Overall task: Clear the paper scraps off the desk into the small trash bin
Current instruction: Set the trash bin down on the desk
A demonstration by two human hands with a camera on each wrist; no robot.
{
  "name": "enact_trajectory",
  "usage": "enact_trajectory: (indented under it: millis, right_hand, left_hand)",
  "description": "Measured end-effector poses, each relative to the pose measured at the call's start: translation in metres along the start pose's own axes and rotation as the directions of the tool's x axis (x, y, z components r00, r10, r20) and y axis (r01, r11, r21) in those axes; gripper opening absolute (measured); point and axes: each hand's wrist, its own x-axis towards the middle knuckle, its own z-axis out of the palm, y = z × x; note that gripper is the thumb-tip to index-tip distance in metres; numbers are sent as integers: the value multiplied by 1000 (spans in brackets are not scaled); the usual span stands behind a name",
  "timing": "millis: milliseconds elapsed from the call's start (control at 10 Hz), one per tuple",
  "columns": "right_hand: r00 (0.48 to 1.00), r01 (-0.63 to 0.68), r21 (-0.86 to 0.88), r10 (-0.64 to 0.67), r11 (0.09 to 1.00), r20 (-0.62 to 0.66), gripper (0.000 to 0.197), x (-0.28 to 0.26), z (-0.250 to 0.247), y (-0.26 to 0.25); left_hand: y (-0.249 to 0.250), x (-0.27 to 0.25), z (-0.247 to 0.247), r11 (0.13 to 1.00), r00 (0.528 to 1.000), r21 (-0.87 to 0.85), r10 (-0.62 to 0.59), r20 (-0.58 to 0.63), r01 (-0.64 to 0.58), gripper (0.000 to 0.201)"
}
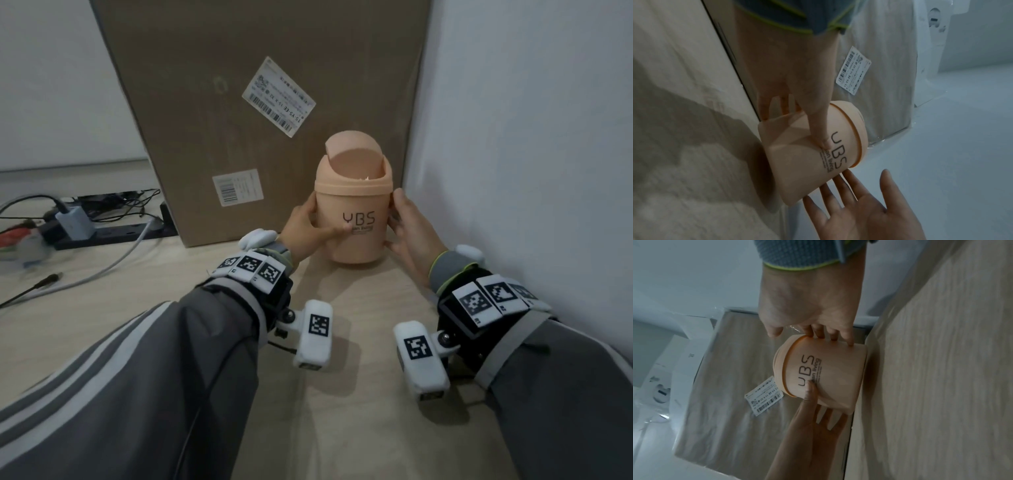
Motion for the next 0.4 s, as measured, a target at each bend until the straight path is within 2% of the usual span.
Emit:
enact_trajectory:
  millis: [100, 200, 300, 400]
  right_hand:
    - [1000, 7, -14, -7, 1000, -3, 64, 4, -2, 4]
    - [1000, 2, -19, -2, 1000, -5, 52, 6, -4, 6]
    - [999, -26, -51, 25, 998, -21, 50, 5, -5, 8]
    - [997, -22, -143, 11, 989, -75, 58, 7, -8, 10]
  left_hand:
    - [-2, 1, 4, 999, 1000, -51, 0, -10, -1, 65]
    - [-3, -4, 10, 996, 1000, -84, -6, -26, 4, 79]
    - [-4, -6, 12, 996, 1000, -88, -13, -24, 11, 84]
    - [-2, -9, 12, 1000, 1000, -20, -13, -15, 13, 98]
